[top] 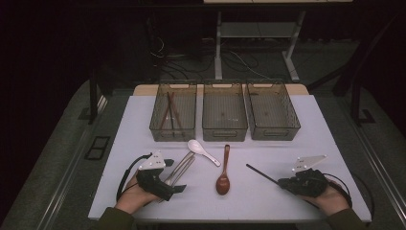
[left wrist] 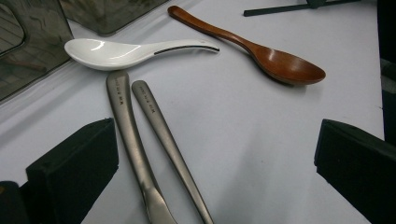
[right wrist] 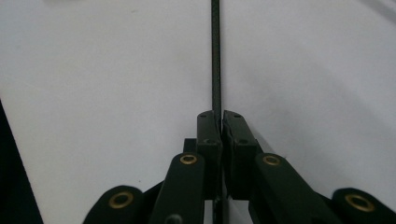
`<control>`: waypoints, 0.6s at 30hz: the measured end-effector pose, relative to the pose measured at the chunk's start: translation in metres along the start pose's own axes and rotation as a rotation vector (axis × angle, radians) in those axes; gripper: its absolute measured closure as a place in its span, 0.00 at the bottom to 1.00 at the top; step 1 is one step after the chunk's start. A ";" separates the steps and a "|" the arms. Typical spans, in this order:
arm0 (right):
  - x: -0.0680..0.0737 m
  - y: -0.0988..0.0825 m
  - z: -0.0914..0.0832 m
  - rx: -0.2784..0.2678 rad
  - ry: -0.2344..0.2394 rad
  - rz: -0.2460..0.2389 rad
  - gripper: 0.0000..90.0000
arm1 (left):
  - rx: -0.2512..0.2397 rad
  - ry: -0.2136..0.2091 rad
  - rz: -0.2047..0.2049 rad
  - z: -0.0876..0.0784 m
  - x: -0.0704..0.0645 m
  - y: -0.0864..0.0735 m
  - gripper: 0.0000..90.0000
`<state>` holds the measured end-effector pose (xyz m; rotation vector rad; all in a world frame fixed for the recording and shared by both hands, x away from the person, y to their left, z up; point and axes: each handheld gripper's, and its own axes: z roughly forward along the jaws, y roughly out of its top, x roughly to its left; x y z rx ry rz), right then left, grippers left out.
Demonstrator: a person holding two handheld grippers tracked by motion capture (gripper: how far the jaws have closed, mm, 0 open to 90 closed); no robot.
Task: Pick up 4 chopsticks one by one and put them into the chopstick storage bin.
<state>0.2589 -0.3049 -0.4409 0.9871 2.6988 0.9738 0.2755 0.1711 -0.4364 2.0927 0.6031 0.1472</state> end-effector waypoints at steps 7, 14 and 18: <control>-0.002 0.002 -0.003 -0.017 0.023 0.012 0.96 | 0.000 0.000 0.000 0.000 0.000 0.000 0.00; -0.003 0.006 -0.008 -0.054 0.038 0.017 0.96 | 0.000 0.001 -0.001 0.000 0.000 0.000 0.00; -0.003 0.010 -0.010 -0.064 0.043 0.017 0.96 | 0.002 0.001 0.002 0.000 0.000 0.000 0.00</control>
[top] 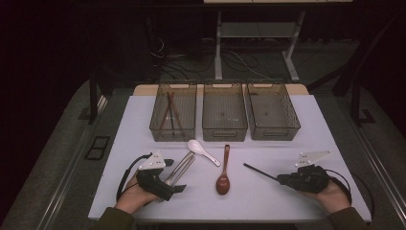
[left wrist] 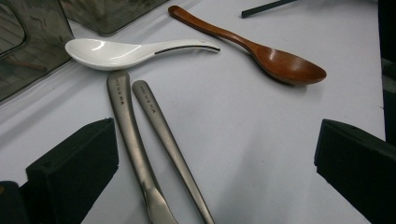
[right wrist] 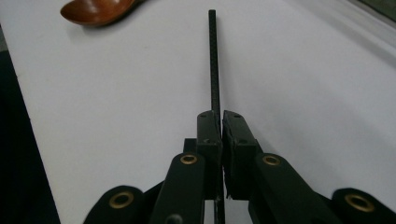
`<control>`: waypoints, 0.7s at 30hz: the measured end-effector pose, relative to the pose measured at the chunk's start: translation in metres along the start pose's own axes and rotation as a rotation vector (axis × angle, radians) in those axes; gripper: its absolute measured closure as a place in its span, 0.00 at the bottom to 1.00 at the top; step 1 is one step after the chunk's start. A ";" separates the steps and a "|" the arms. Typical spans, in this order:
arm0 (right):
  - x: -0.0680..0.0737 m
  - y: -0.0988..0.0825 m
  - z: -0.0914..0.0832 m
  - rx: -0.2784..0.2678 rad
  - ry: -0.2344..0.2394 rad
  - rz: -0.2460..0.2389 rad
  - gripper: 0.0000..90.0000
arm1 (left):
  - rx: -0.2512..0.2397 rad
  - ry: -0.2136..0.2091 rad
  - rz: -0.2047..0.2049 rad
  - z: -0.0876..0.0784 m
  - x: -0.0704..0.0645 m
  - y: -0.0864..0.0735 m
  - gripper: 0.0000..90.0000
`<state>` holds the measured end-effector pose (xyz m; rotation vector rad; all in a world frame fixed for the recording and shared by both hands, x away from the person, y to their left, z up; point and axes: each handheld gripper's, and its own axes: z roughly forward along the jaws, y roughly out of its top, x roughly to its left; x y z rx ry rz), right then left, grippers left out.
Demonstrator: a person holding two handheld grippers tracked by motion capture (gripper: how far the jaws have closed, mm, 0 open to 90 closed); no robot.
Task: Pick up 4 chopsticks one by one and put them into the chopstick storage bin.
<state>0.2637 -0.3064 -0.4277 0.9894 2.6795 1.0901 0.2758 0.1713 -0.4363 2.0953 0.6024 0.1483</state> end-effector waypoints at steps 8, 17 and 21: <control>0.000 0.013 -0.001 -0.050 0.010 -0.009 0.96 | -0.001 0.002 -0.001 0.001 0.000 0.000 0.00; -0.002 0.034 0.001 -0.097 0.015 -0.016 0.96 | -0.006 0.001 -0.001 0.001 0.002 -0.001 0.00; -0.002 0.041 0.002 -0.113 0.015 -0.013 0.96 | -0.002 0.003 0.002 0.001 0.001 0.000 0.00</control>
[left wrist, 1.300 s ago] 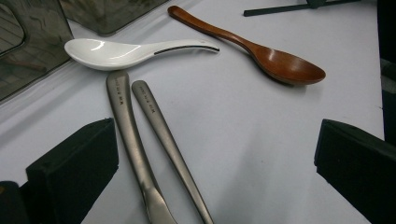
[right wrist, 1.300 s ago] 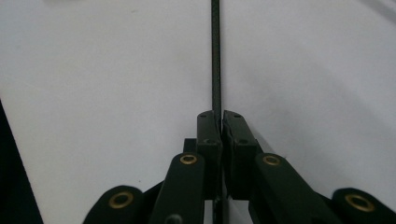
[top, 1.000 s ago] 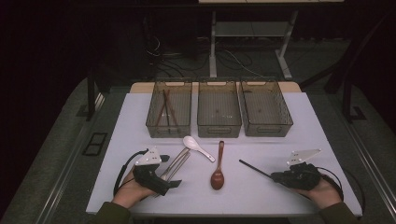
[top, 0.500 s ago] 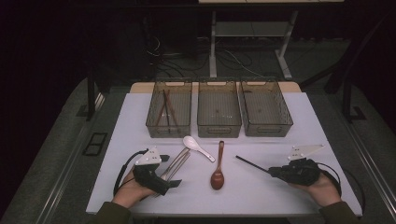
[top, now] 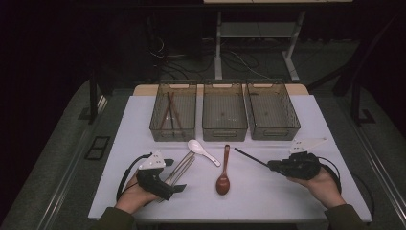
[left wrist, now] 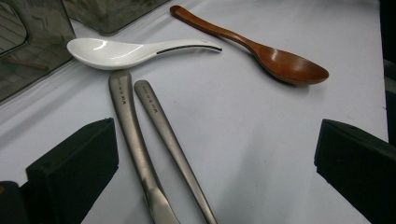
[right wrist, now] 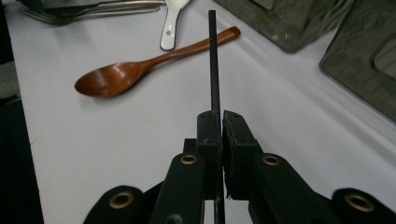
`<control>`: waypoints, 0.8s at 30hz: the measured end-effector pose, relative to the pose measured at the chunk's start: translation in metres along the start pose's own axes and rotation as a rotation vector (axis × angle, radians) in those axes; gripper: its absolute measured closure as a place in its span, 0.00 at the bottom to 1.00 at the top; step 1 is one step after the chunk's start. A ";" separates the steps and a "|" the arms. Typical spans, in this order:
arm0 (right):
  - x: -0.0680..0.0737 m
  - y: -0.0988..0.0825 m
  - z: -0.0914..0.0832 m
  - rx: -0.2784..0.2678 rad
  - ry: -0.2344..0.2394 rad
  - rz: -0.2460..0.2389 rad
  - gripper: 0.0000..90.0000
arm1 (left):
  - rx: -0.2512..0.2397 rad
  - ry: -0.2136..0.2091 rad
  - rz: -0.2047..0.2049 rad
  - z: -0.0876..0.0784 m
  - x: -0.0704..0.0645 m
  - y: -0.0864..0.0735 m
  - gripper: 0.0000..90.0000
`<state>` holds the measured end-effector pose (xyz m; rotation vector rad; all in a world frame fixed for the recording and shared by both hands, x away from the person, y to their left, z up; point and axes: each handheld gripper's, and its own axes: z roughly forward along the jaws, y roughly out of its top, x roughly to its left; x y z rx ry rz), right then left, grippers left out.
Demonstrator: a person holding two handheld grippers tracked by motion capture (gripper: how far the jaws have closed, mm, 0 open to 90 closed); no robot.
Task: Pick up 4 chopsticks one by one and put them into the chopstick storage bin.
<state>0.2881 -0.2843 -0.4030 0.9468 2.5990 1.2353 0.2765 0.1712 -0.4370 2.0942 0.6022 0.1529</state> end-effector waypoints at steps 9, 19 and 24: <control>0.000 0.024 0.005 -0.040 -0.008 -0.010 0.96 | 0.000 -0.003 -0.001 0.000 0.001 0.000 0.00; 0.000 0.056 0.020 -0.081 0.006 -0.023 0.96 | -0.004 -0.006 -0.001 0.000 0.000 0.000 0.00; 0.000 0.070 0.032 -0.078 0.006 -0.027 0.96 | -0.006 -0.009 -0.001 0.000 0.000 0.000 0.00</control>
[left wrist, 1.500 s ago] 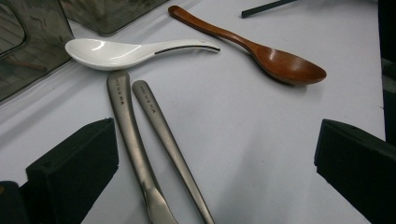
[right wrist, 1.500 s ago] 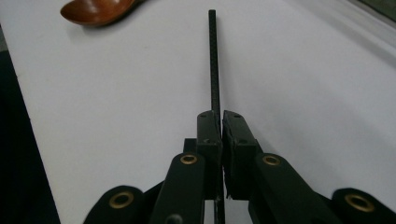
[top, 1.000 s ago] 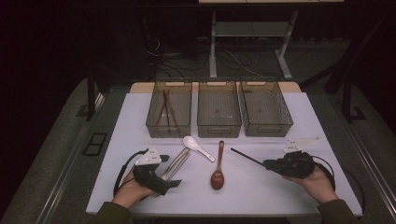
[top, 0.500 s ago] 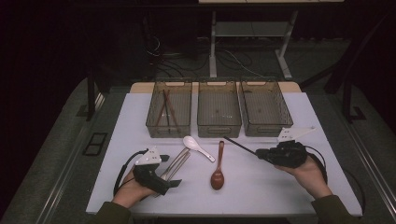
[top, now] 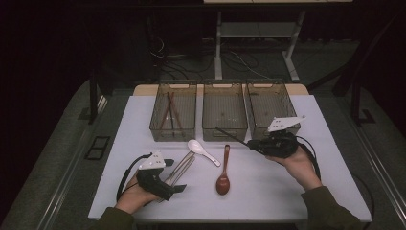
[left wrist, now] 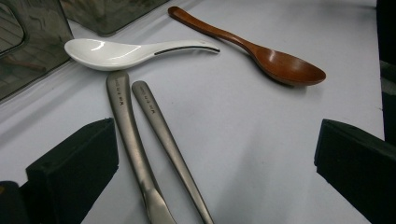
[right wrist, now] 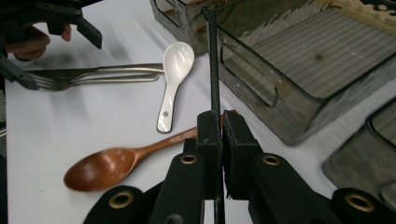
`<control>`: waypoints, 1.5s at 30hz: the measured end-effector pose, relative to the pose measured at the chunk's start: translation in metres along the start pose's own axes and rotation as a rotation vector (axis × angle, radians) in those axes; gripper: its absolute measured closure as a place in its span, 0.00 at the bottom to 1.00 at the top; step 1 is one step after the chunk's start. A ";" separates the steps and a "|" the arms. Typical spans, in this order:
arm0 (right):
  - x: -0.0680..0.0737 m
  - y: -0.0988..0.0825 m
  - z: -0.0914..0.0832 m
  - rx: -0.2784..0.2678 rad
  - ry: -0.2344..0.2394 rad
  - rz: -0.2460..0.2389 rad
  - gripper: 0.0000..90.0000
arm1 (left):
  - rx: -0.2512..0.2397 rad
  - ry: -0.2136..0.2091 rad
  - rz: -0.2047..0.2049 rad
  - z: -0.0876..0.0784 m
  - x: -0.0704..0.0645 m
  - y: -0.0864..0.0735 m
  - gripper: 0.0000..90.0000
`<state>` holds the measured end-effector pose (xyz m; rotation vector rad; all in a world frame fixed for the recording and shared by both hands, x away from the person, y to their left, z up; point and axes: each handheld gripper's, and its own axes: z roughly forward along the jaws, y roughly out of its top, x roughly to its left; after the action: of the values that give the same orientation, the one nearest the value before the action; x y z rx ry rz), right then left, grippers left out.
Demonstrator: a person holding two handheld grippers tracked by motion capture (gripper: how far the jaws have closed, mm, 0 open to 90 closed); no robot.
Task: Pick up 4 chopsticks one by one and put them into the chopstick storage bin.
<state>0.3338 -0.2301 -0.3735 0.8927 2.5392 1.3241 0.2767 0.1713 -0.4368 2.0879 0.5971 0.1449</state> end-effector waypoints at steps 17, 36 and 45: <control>-0.003 0.048 0.037 0.018 -0.033 0.010 0.96 | -0.012 0.001 -0.013 0.000 -0.001 0.000 0.00; 0.000 0.104 0.090 0.046 -0.075 0.019 0.96 | -0.012 -0.001 -0.007 0.000 0.000 0.001 0.00; -0.001 0.128 0.118 0.054 -0.087 0.041 0.96 | -0.013 -0.003 -0.007 0.001 0.000 0.001 0.00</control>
<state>0.4359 -0.0917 -0.3438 0.9948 2.5145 1.2050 0.2770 0.1704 -0.4363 2.0724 0.6002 0.1407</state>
